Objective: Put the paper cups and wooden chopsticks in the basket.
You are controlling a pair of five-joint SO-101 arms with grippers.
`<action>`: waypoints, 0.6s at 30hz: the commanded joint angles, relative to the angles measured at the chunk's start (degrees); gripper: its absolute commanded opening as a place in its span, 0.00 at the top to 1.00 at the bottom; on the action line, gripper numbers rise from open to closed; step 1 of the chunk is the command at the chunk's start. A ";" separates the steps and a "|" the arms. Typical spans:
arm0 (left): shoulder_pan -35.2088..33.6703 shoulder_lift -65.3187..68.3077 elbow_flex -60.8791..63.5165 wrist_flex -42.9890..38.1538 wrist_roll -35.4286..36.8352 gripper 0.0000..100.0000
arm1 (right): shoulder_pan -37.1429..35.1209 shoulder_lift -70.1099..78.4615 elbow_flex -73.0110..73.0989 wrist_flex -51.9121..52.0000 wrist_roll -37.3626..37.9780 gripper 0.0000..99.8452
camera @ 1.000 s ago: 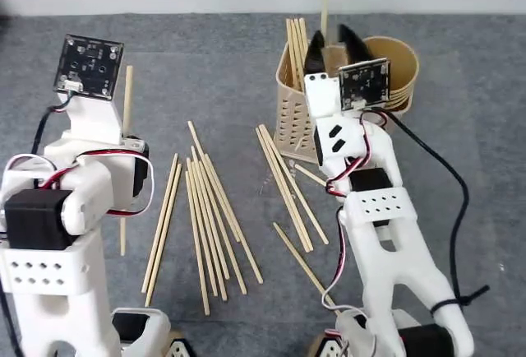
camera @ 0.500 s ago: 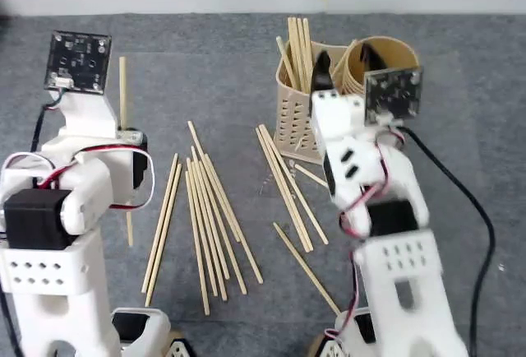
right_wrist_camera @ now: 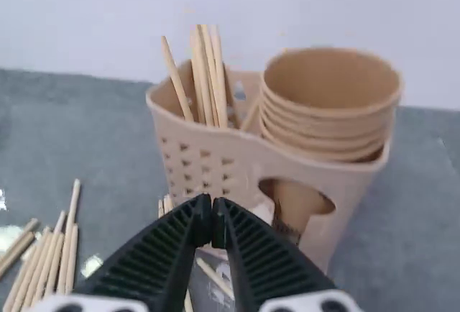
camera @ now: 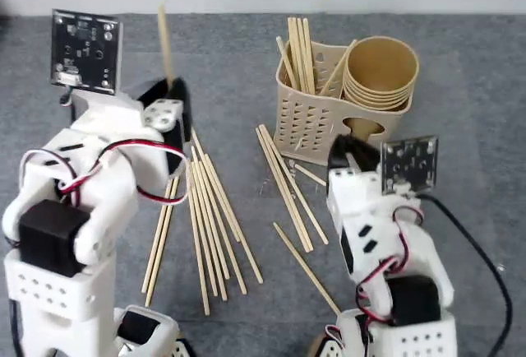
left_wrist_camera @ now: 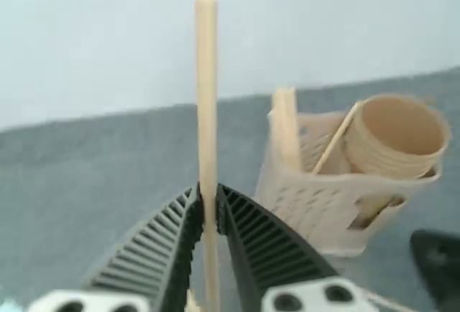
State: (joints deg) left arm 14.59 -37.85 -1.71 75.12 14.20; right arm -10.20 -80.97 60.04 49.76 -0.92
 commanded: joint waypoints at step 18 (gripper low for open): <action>9.49 7.38 22.20 -62.68 3.87 0.99 | 0.22 -22.29 14.51 14.37 -7.82 0.99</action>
State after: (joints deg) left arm 23.82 -34.59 23.25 16.57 15.43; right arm -10.11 -103.21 74.81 65.14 -7.87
